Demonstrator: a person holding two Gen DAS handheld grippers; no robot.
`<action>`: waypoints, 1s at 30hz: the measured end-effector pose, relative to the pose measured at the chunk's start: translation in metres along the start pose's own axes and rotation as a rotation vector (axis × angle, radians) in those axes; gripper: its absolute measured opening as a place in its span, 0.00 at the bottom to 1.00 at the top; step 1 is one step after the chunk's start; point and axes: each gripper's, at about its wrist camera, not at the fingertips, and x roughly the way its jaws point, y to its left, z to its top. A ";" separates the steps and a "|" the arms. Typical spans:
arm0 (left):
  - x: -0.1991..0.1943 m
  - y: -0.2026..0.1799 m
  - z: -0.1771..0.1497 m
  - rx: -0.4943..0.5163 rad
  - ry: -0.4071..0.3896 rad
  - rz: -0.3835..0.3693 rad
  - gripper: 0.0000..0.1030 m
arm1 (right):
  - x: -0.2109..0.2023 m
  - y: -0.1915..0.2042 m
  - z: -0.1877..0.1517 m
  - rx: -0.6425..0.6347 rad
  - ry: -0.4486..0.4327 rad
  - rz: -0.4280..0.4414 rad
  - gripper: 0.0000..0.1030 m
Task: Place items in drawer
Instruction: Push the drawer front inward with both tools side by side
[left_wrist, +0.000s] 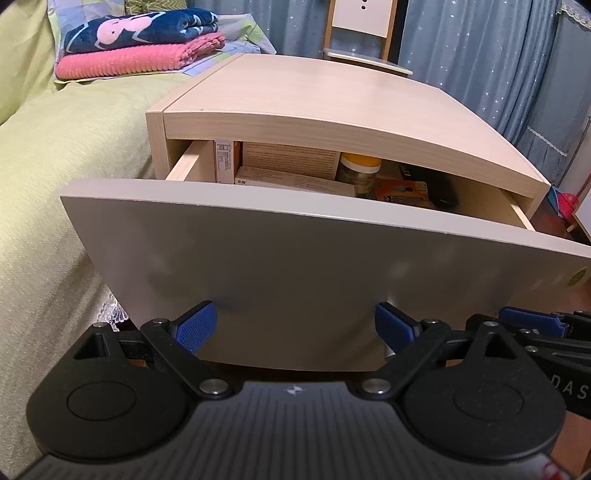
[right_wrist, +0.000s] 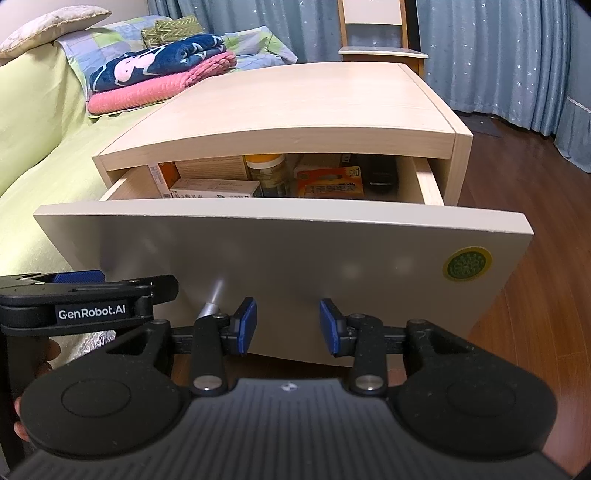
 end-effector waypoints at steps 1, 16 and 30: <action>0.000 0.000 0.000 0.000 0.000 0.000 0.92 | 0.000 0.000 0.000 0.001 0.000 -0.001 0.32; 0.004 -0.002 0.001 0.012 -0.006 0.009 0.92 | 0.005 0.001 0.004 0.009 -0.011 -0.011 0.32; 0.008 -0.005 0.000 0.015 -0.012 0.017 0.92 | 0.007 0.002 0.004 0.012 -0.018 -0.020 0.32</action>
